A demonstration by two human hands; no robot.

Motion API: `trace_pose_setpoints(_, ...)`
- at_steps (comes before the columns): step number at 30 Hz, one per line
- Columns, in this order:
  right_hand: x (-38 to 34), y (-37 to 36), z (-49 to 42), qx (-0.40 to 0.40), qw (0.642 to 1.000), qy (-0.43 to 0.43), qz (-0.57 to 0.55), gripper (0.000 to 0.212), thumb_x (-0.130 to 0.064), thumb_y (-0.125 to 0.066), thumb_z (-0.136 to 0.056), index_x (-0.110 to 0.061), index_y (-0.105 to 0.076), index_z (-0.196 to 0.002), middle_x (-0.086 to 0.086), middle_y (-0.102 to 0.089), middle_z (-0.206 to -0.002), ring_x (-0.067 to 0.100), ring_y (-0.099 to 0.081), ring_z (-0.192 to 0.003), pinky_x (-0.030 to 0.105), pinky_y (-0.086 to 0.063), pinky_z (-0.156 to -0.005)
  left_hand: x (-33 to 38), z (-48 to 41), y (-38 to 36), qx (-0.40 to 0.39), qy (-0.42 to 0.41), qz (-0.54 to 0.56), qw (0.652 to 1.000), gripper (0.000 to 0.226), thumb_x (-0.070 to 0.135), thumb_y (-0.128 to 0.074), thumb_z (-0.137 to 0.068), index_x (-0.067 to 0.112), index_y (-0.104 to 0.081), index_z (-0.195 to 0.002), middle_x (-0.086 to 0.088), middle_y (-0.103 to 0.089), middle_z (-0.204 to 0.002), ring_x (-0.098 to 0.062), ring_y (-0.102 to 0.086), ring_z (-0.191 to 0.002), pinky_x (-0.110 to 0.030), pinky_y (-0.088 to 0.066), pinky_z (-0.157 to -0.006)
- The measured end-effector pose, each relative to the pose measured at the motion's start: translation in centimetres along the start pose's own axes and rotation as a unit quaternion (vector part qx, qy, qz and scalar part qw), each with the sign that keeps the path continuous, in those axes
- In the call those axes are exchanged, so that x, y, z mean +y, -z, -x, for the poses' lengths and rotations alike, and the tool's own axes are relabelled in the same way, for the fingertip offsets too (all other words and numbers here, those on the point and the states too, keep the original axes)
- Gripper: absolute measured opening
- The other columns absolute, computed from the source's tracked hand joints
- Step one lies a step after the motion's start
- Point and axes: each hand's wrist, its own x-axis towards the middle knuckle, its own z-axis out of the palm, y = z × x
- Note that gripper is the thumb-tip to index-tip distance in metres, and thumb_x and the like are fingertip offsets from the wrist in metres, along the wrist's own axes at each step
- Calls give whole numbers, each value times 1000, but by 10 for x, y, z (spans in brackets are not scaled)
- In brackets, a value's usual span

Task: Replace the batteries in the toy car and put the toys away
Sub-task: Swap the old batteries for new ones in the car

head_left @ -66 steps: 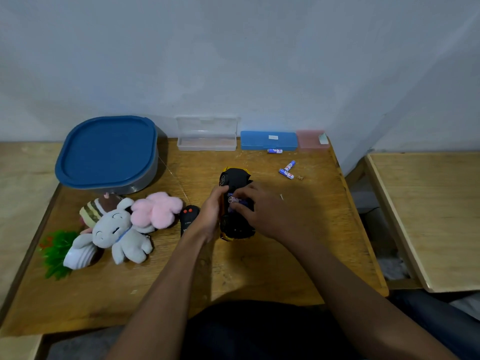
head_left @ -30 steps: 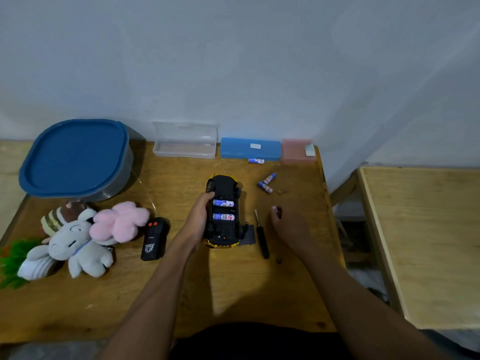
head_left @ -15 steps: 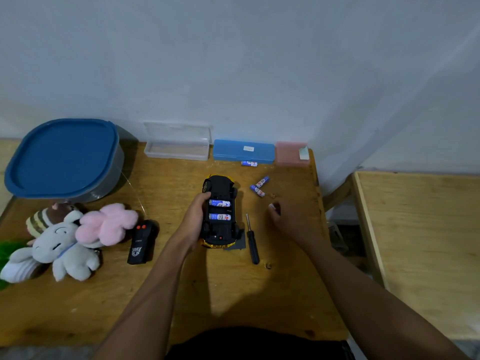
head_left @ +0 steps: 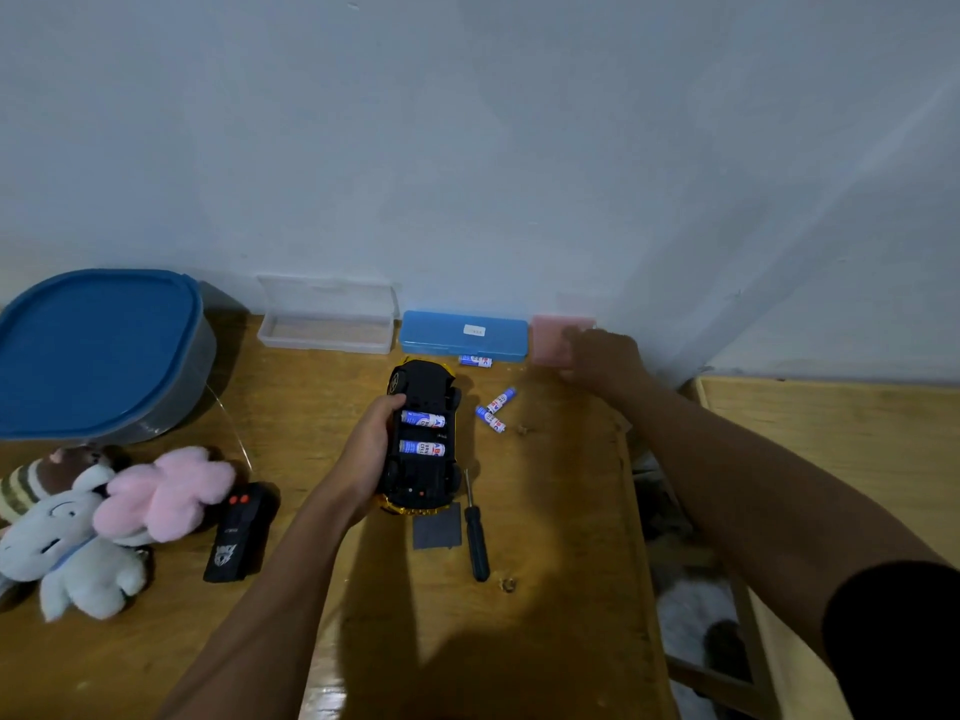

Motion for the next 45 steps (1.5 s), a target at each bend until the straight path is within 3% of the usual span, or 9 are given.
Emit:
trace_pose_setpoints(5, 4, 0, -11, 20, 1000, -10, -14, 34, -39, -51, -92, -22, -59, -119, 2, -65, -110, 25, -65, -98, 33, -51, -78, -3, -15, -3, 34, 19, -15, 999, 34, 37, -37, -102, 15, -63, -103, -17, -70, -96, -30, -68, -82, -36, -52, -69)
trace_pose_setpoints(8, -2, -5, 6, 25, 988, -32, -149, 28, -33, -44, -93, -17, -60, -111, 2, -63, -102, 27, -55, -111, 39, -48, -84, -6, -26, 1, 73, 26, -37, 996, 33, 38, -40, -102, 15, -63, -107, -17, -71, -95, -30, -69, -83, -37, -54, -72)
trace_pose_setpoints(12, -42, -36, 75, 67, 933, -64, -347, 21, -27, -38, -99, -22, -53, -85, -4, -56, -79, 15, -52, -73, 39, -46, -79, -11, -34, 10, 87, 14, -89, 992, 30, 37, -42, -102, 17, -63, -107, -19, -71, -102, -33, -69, -92, -36, -54, -74)
trace_pose_setpoints(16, -72, -63, 116, 62, 959, -66, -268, 30, -28, -39, -103, -16, -56, -124, 4, -60, -111, 14, -53, -94, 24, -37, -85, -13, -35, 15, 83, -2, -147, 986, 26, 39, -41, -104, 22, -60, -103, -15, -70, -104, -29, -69, -92, -37, -55, -75)
trace_pose_setpoints(20, -88, -72, 126, 52, 954, -122, -268, 38, -33, -39, -102, -22, -47, -137, 3, -52, -110, 6, -35, -86, 19, -26, -76, -11, -35, 11, 65, -21, -205, 976, 35, 40, -39, -104, 14, -60, -112, -15, -69, -103, -25, -69, -86, -32, -53, -67)
trace_pose_setpoints(29, -71, -60, 124, 31, 932, -122, -341, 40, -43, -46, -97, -23, -54, -132, 0, -55, -117, 12, -49, -103, 25, -36, -87, -1, -47, 33, 84, -39, -296, 951, 38, 35, -40, -105, 10, -65, -118, -11, -69, -95, -19, -65, -77, -29, -48, -64)
trace_pose_setpoints(39, -16, -40, 81, 28, 941, -98, -322, 24, -37, -46, -96, -23, -64, -103, 1, -65, -96, 19, -61, -85, 35, -52, -77, -17, -50, 28, 169, -160, -357, 905, 26, 25, -40, -105, 15, -63, -100, -15, -68, -100, -22, -62, -84, -30, -48, -70)
trace_pose_setpoints(43, 16, -22, 45, 102, 965, -74, -231, 32, -27, -55, -91, -16, -58, -121, 10, -55, -123, 27, -53, -111, 41, -50, -85, -9, -45, 3, 262, -281, -415, 825, 36, 28, -50, -99, 8, -58, -129, -14, -60, -120, -28, -58, -107, -44, -51, -90)
trace_pose_setpoints(45, 26, -16, 27, 84, 979, -46, -181, 43, -30, -58, -89, -16, -54, -130, 9, -51, -129, 27, -50, -119, 42, -50, -88, 1, -46, -31, 202, -354, -446, 797, 34, 26, -56, -97, 8, -59, -126, -12, -61, -117, -27, -56, -108, -40, -47, -90)
